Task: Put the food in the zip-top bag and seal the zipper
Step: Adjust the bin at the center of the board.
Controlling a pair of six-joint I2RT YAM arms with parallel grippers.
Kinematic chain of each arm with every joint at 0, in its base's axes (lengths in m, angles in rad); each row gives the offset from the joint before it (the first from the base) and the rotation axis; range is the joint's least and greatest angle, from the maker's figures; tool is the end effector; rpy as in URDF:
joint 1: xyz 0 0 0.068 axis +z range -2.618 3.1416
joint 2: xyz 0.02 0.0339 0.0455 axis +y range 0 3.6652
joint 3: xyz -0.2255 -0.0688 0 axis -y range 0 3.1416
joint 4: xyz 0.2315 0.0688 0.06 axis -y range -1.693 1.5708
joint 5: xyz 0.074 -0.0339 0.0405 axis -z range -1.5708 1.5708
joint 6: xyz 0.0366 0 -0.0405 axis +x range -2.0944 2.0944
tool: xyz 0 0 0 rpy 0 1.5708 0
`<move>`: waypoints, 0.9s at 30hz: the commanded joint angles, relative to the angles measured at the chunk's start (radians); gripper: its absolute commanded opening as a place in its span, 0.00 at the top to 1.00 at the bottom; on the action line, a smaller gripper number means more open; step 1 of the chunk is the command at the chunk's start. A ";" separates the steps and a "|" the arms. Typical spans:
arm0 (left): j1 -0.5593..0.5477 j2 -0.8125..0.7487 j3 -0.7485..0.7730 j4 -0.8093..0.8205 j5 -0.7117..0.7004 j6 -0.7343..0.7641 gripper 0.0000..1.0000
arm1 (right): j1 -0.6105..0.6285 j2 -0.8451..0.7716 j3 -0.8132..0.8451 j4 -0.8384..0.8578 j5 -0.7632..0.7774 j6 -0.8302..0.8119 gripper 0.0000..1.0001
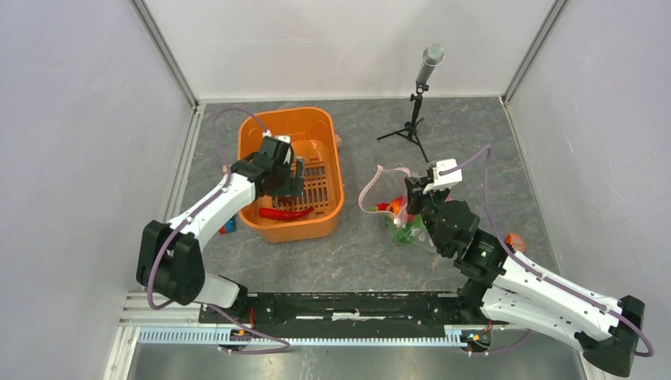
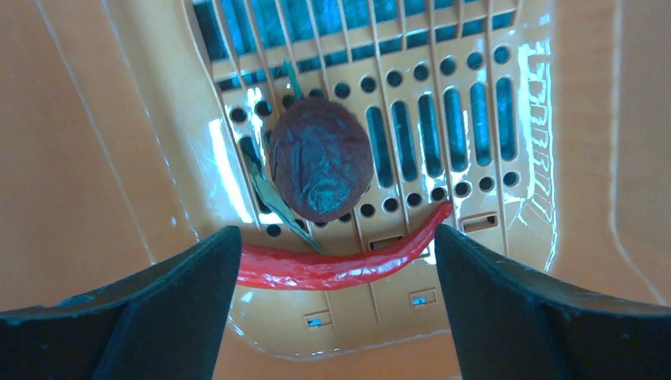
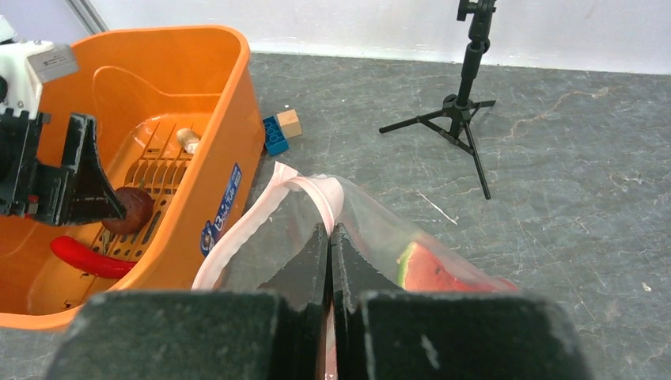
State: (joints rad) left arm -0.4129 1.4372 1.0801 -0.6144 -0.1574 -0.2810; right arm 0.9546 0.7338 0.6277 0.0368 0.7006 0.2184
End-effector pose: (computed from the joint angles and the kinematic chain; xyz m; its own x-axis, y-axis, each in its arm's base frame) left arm 0.2679 -0.1111 0.2213 -0.8141 0.0576 -0.5778 0.0932 0.9951 -0.0321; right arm 0.1295 0.1421 0.2926 -0.0937 0.1543 -0.9836 -0.2375 0.9559 0.1726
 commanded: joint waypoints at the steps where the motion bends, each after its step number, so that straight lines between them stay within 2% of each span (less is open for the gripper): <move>1: 0.006 -0.163 -0.056 0.118 -0.012 -0.083 0.00 | 0.001 0.021 0.022 0.033 0.014 -0.004 0.97; 6: 0.006 -0.384 -0.053 0.165 -0.057 -0.039 0.00 | 0.000 0.029 0.015 0.044 0.018 -0.015 0.97; 9: 0.008 -0.449 -0.088 0.192 -0.219 -0.066 0.00 | 0.000 0.034 0.015 0.049 0.005 -0.017 0.97; 12: 0.050 -0.420 -0.083 0.138 -0.372 -0.125 0.00 | 0.000 0.032 0.016 0.046 -0.014 -0.003 0.97; 18: 0.214 -0.311 -0.100 0.129 -0.336 -0.168 0.00 | 0.000 0.011 0.022 0.028 -0.042 -0.003 0.97; 21: 0.288 -0.265 -0.130 0.185 -0.213 -0.159 0.00 | 0.000 -0.004 0.020 0.023 -0.038 -0.012 0.97; 23: 0.307 -0.224 -0.133 0.207 -0.127 -0.150 0.05 | 0.000 -0.008 0.020 0.025 -0.038 -0.016 0.97; 24: 0.311 -0.208 -0.129 0.206 -0.097 -0.160 0.12 | 0.000 -0.006 0.024 0.022 -0.042 -0.017 0.96; 26: 0.314 -0.186 -0.141 0.223 -0.051 -0.179 0.34 | -0.001 -0.007 0.027 0.013 -0.043 -0.018 0.96; 27: 0.313 -0.185 -0.158 0.235 -0.039 -0.191 0.41 | 0.000 -0.009 0.026 0.011 -0.043 -0.018 0.96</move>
State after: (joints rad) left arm -0.1024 1.2343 0.9443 -0.4576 -0.3233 -0.4202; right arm 0.9543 0.7399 0.6277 0.0277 0.6693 0.2115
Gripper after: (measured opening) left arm 0.718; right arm 0.036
